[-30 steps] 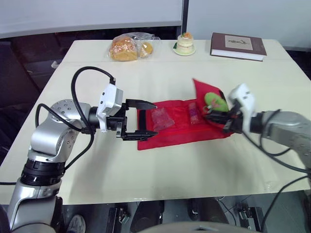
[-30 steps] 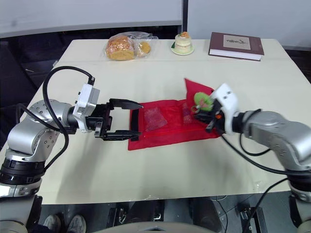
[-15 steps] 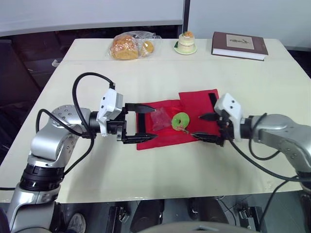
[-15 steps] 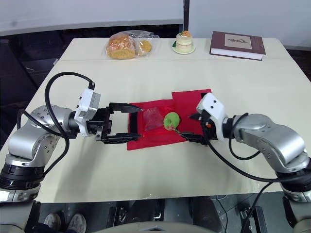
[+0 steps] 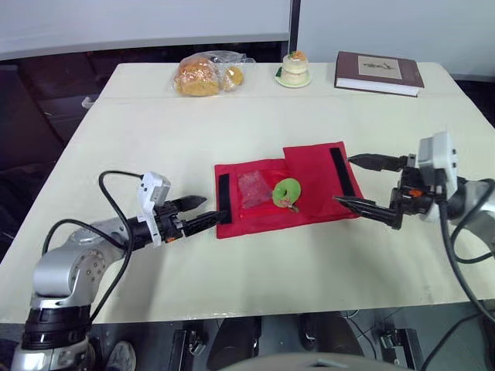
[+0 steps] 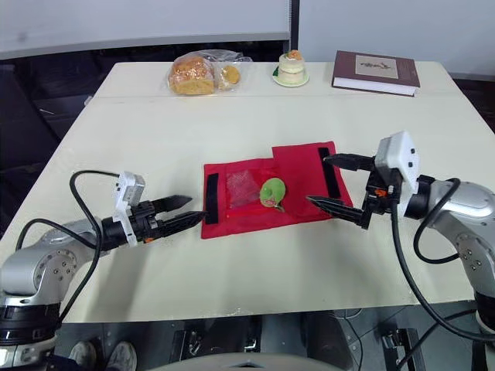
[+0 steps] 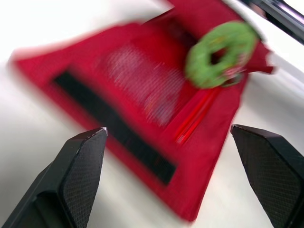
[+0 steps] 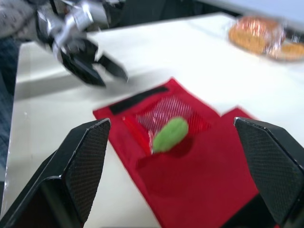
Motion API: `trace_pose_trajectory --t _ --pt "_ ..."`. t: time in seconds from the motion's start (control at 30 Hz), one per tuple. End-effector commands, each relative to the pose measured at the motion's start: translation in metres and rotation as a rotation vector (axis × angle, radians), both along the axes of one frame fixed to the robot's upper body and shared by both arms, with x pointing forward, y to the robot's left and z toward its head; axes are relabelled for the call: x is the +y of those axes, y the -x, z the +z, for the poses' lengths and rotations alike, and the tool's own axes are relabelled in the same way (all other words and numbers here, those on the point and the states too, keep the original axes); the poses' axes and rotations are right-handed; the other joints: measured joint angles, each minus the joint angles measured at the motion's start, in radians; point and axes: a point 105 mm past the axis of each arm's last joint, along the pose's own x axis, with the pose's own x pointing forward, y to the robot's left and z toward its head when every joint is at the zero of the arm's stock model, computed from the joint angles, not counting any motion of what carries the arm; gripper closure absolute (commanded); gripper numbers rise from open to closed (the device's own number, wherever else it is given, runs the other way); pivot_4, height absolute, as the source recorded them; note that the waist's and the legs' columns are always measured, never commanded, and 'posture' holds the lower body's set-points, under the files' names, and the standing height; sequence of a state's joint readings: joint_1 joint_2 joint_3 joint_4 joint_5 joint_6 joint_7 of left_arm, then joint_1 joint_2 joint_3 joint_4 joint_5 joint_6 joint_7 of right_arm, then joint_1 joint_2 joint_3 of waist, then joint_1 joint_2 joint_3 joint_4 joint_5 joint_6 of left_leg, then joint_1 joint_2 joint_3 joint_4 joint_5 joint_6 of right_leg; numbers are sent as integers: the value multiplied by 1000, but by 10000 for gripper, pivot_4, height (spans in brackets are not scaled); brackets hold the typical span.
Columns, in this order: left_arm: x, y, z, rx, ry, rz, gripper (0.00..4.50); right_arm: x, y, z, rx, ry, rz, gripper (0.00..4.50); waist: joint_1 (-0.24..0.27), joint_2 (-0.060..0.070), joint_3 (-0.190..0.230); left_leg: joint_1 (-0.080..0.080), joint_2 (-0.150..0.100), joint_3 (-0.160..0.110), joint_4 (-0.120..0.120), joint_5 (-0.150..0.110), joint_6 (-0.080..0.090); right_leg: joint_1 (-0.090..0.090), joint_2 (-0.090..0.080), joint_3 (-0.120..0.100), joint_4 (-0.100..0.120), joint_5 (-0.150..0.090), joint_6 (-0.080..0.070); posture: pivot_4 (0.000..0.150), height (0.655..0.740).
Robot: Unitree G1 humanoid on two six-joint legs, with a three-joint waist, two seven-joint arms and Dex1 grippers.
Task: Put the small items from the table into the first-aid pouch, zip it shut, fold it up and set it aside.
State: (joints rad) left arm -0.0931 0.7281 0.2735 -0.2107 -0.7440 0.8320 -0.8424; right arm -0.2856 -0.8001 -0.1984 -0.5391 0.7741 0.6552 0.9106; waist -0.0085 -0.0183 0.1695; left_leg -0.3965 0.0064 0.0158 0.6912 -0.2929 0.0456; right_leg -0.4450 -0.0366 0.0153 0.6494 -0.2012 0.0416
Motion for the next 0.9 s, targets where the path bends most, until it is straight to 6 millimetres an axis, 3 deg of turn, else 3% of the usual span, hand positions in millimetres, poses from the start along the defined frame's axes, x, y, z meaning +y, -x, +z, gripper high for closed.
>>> trace_pose_trajectory --t 0.03,0.2,0.27,0.6,0.7,0.83,0.9 --pt "11 -3 7 51 113 99 0 -3 4 18 -72 20 34 718 1 0 0 0 0 0 0 0 0 0 0 0 0 0 0 1500 7289" --pt "7 -4 -7 200 178 151 0 -1 1 20 -89 49 50 718 1 -1 0 0 0 0 1 0 0 0 -1 0 2 0 0 1500 7289" --pt "-3 -5 -16 312 248 153 0 4 3 20 -98 57 67 718 3 -1 0 0 -1 0 1 0 0 0 -2 0 3 0 0 1500 7289" --pt "-44 -6 -11 492 459 34 0 17 5 19 -137 109 107 718 20 0 -1 0 -2 0 7 0 0 0 -3 0 8 0 0 1500 7289" --pt "-47 -4 -8 511 481 15 14662 19 2 17 -167 147 110 0 20 -1 -1 -1 -2 -1 8 0 -1 0 -3 0 8 0 0 1500 7289" --pt "-45 -6 -7 516 497 27 27018 20 1 16 -170 151 113 0 21 -1 -1 -1 -2 -1 8 2 -4 0 -3 -1 9 0 0 1500 7289" --pt "-43 -7 -5 510 517 37 36942 20 0 14 -173 162 111 0 21 -1 -1 -1 -2 -1 8 2 -4 0 -3 0 8 0 0 1500 7289"
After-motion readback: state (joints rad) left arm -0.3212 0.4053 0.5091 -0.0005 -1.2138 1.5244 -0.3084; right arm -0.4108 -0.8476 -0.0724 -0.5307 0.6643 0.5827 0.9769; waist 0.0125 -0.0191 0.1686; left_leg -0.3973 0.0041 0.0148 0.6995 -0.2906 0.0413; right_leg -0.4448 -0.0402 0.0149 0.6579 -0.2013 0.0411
